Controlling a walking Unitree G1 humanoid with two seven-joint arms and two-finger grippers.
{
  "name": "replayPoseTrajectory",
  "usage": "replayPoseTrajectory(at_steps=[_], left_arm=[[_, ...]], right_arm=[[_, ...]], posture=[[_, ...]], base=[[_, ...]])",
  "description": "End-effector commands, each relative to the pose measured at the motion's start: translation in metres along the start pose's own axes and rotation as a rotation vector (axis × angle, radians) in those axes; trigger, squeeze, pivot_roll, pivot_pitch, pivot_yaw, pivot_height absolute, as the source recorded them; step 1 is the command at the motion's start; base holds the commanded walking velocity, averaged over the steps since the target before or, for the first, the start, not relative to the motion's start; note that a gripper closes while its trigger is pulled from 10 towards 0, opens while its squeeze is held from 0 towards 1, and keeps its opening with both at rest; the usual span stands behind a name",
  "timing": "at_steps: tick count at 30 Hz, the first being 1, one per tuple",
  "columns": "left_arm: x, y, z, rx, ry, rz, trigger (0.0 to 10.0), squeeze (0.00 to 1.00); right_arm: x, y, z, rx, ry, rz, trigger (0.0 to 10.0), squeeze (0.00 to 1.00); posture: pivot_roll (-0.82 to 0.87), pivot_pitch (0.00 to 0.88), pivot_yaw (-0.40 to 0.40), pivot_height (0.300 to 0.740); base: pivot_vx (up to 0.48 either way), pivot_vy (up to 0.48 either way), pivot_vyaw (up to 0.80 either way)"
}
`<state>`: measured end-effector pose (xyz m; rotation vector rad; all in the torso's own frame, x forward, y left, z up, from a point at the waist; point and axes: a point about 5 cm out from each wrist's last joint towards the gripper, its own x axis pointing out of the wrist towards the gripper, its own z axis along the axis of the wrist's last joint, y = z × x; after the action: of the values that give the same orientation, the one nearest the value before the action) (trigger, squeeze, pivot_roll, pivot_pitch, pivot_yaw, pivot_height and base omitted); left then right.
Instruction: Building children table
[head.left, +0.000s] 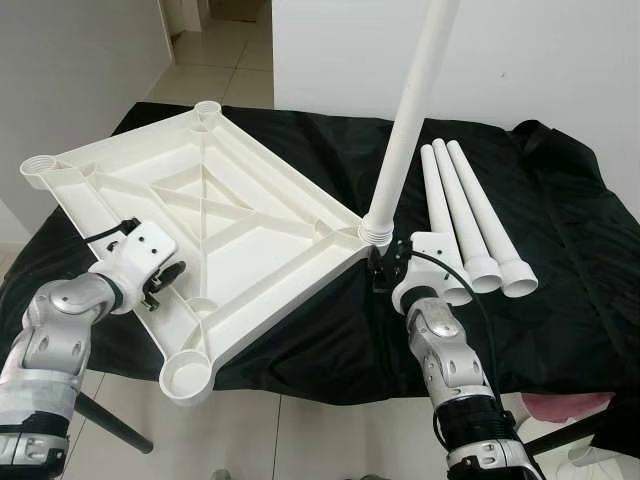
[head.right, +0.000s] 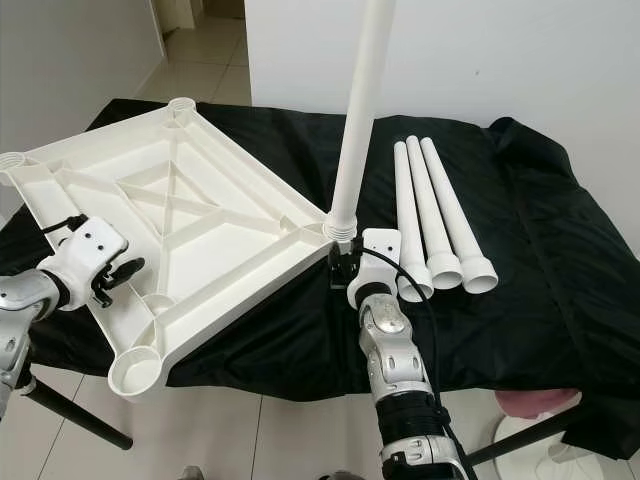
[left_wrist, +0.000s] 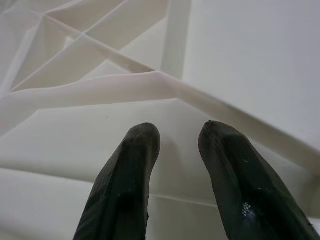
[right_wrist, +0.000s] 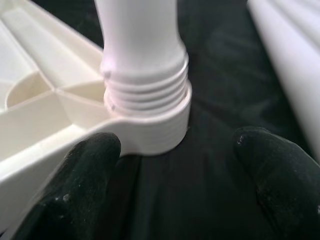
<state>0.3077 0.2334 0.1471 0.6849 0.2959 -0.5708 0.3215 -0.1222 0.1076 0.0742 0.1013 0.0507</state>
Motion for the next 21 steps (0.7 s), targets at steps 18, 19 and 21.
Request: replayPoseTrajectory(at_steps=[18,19,21], left_arm=[[0.024,-0.044,0.045,0.063,-0.121,-0.195,10.0,0.0],[0.025,-0.046,0.048,0.068,-0.129,-0.203,10.0,0.0],[0.028,-0.048,0.055,0.083,-0.151,-0.206,10.0,0.0]], right_arm=[[0.038,0.008,0.005,-0.01,0.084,0.084,10.0,0.0],[0.041,0.008,0.007,-0.016,0.083,0.089,10.0,0.0],[0.046,0.006,0.012,-0.06,0.075,0.089,10.0,0.0]], posture=[[0.03,0.005,-0.012,0.74],[0.03,0.004,-0.013,0.74],[0.03,0.003,-0.012,0.74]], base=[[0.0,0.0,0.0],[0.0,0.0,0.0],[0.0,0.0,0.0]])
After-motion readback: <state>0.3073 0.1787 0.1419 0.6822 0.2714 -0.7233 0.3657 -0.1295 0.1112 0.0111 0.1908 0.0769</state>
